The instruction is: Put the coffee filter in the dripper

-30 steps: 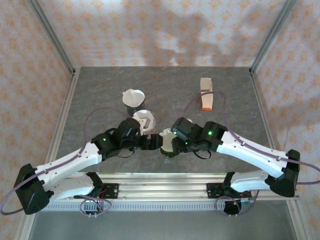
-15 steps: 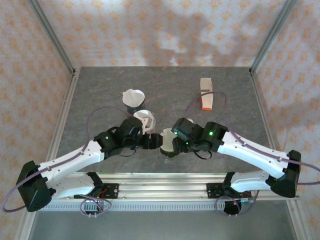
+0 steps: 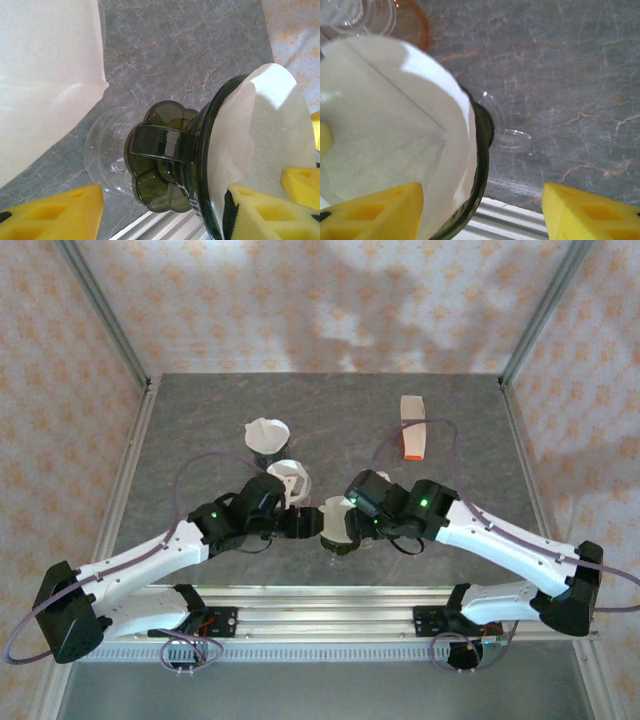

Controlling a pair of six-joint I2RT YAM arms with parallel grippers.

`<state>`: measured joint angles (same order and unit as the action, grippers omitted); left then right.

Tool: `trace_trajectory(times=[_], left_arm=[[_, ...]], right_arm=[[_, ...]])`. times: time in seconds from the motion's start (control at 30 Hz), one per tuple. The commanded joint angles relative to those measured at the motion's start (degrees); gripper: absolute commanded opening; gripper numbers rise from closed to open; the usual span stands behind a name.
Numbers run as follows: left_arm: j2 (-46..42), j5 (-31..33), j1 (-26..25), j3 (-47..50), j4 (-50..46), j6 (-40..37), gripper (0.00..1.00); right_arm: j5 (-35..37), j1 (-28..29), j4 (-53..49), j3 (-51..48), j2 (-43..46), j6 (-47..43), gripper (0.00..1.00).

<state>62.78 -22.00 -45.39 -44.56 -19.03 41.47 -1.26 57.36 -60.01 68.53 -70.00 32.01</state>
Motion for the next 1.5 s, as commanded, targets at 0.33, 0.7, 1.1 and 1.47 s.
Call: trace_trajectory(times=[0.33, 0.7, 1.1, 1.47], left_arm=[[0.4, 0.7, -0.3, -1.5, -1.0, -0.4, 0.67], [0.6, 0.6, -0.3, -1.5, -0.9, -0.3, 0.68], [0.3, 0.5, -0.3, -1.0, -1.0, -0.2, 0.68], [0.3, 0.4, -0.3, -0.5, -0.7, 0.0, 0.68]], right_arm=[[-1.5, -4.3, 0.3, 10.9, -9.2, -14.7, 0.74], [-0.1, -5.2, 1.8, 12.8, -13.4, -16.0, 0.74], [0.4, -5.6, 3.9, 12.9, -15.1, -14.8, 0.74], [1.5, -5.8, 4.4, 12.1, -14.1, -13.6, 0.74]])
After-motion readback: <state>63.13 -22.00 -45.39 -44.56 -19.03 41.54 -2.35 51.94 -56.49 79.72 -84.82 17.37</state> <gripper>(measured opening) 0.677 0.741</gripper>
